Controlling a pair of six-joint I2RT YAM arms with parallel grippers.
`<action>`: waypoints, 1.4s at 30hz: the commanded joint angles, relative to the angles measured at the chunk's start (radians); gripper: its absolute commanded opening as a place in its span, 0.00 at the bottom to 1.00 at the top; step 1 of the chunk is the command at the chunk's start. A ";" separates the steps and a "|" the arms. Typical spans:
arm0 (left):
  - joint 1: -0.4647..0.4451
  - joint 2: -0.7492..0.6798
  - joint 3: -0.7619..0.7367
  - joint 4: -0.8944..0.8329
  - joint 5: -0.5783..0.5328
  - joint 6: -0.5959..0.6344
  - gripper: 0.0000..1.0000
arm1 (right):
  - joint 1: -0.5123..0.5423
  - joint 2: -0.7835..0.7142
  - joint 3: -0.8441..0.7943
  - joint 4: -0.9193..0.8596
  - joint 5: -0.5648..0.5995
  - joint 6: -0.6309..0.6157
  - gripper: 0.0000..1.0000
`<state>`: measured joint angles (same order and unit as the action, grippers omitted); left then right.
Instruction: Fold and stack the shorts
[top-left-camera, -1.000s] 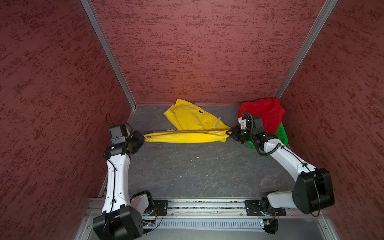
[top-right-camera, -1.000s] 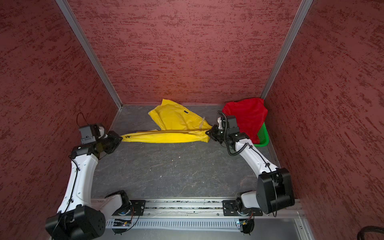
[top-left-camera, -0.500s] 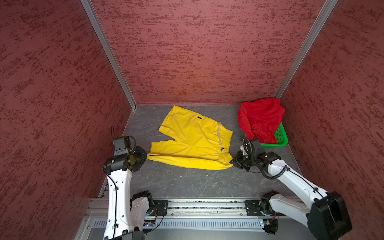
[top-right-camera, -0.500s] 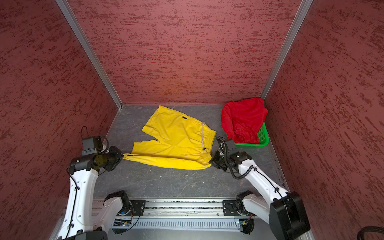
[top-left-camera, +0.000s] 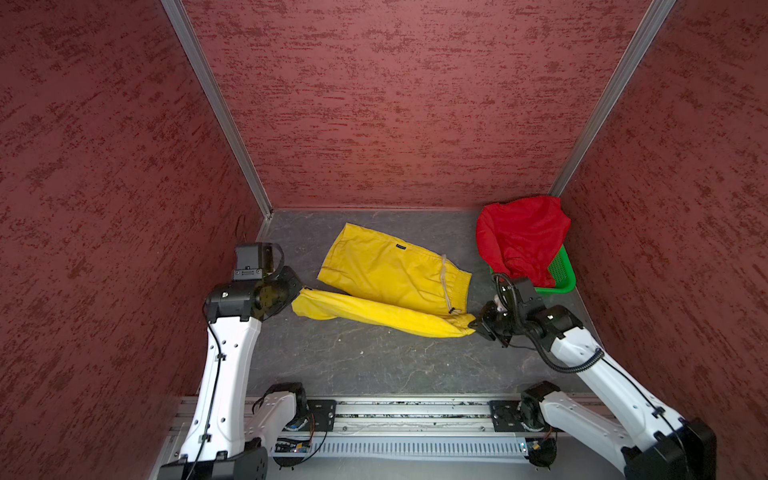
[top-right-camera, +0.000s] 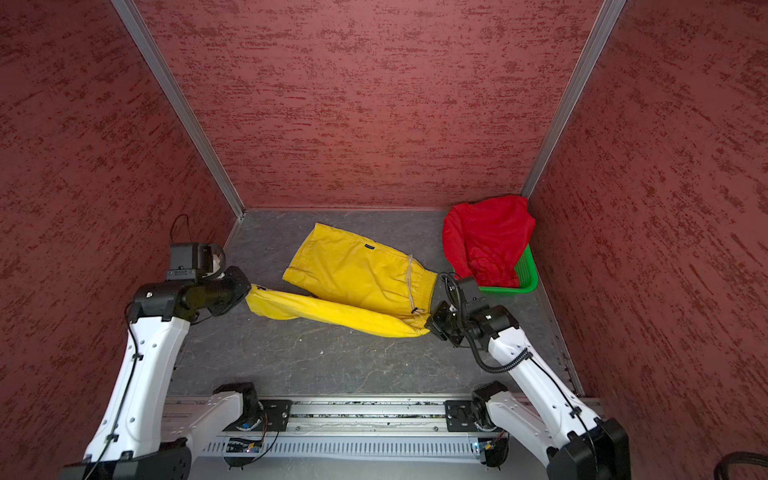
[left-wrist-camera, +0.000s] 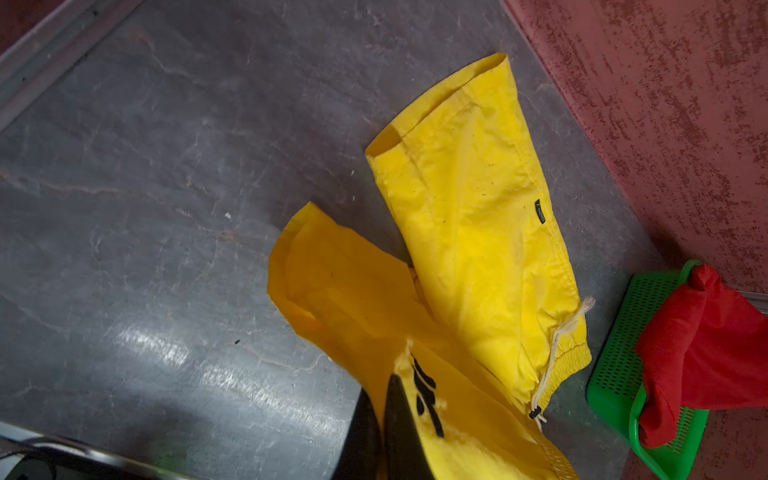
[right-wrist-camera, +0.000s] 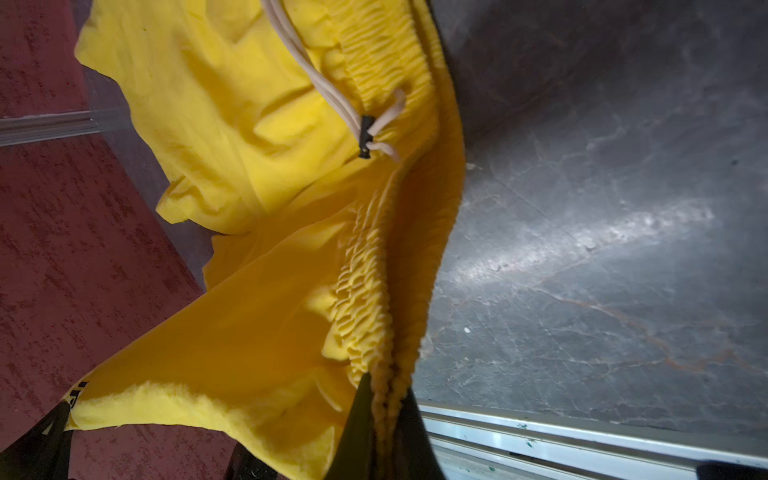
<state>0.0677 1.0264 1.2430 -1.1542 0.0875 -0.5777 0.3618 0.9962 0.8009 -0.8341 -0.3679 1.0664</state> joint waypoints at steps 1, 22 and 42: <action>-0.009 0.039 0.044 0.085 -0.068 0.091 0.00 | -0.019 0.068 0.117 -0.082 0.094 -0.039 0.00; -0.004 0.635 0.477 0.272 -0.025 0.264 0.00 | -0.164 0.606 0.519 -0.111 -0.022 -0.125 0.01; -0.072 1.347 1.076 0.269 0.046 0.210 0.29 | -0.256 0.995 0.821 0.118 0.053 -0.075 0.32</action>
<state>-0.0002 2.2456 2.1979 -0.8631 0.1169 -0.3340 0.1196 1.9411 1.5684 -0.7872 -0.3851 0.9653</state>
